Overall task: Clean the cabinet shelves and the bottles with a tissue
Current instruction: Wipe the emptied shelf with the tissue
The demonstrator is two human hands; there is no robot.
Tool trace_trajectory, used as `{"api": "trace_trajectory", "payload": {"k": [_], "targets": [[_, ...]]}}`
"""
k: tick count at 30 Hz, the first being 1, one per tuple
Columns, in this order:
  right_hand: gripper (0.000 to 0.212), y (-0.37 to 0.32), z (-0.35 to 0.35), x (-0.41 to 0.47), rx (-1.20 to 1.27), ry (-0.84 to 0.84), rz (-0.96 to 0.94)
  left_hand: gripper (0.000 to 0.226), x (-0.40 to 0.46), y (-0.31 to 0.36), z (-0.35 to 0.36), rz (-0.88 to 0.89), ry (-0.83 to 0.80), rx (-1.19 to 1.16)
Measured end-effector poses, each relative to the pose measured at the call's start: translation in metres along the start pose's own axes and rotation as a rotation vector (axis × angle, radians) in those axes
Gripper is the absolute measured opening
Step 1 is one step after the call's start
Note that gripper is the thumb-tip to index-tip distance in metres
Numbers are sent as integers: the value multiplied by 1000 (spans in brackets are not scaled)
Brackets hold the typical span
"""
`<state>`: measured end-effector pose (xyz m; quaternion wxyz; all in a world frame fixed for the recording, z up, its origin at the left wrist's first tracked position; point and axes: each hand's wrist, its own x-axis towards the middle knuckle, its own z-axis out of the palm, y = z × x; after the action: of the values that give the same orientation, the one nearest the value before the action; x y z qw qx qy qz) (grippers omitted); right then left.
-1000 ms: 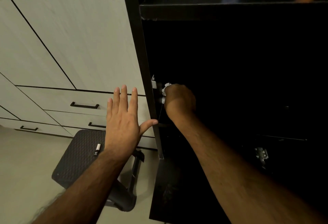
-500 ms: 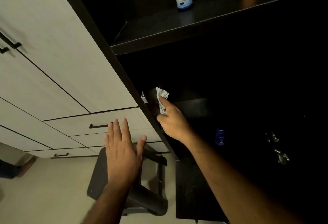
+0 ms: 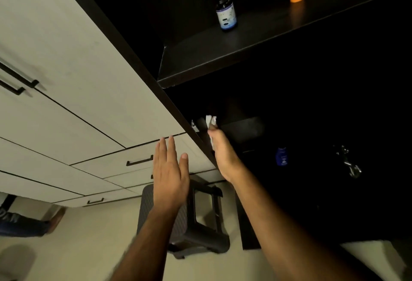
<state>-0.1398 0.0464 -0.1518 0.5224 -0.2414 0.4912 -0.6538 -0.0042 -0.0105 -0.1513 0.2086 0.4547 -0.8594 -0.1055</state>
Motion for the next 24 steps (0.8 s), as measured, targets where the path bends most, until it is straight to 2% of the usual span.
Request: {"api": "trace_trajectory", "payload": {"k": [2,4,5,7,9,12,16,19,22,24], "targets": [[69,-2,6,-1,-31,37,-51,59,2,3,-6,-19,-8,-51],[103,6,10,4,-107,69,-16,60,4,8,-10,-33,-8,-107],[111,17,10,10,-126,79,8,60,4,11,-12,-35,-12,-124],[106,19,12,7,-166,101,20,61,4,12,-13,-26,-31,-142],[87,11,8,-7,-271,129,-13,63,5,10,-12,-12,-45,-151],[63,7,-16,-5,-799,-17,-18,63,9,6,-12,-21,-43,-168],[60,0,-42,19,-1337,-132,-38,61,9,2,-9,-53,-36,-202],[73,1,-41,18,-1625,-150,-73,61,8,0,-1,-84,-61,-175],[89,3,-33,6,-1763,-61,-92,60,9,5,5,-107,-71,-161],[98,5,-26,1,-1671,-78,-40,60,10,9,4,-110,-68,-162]]}}
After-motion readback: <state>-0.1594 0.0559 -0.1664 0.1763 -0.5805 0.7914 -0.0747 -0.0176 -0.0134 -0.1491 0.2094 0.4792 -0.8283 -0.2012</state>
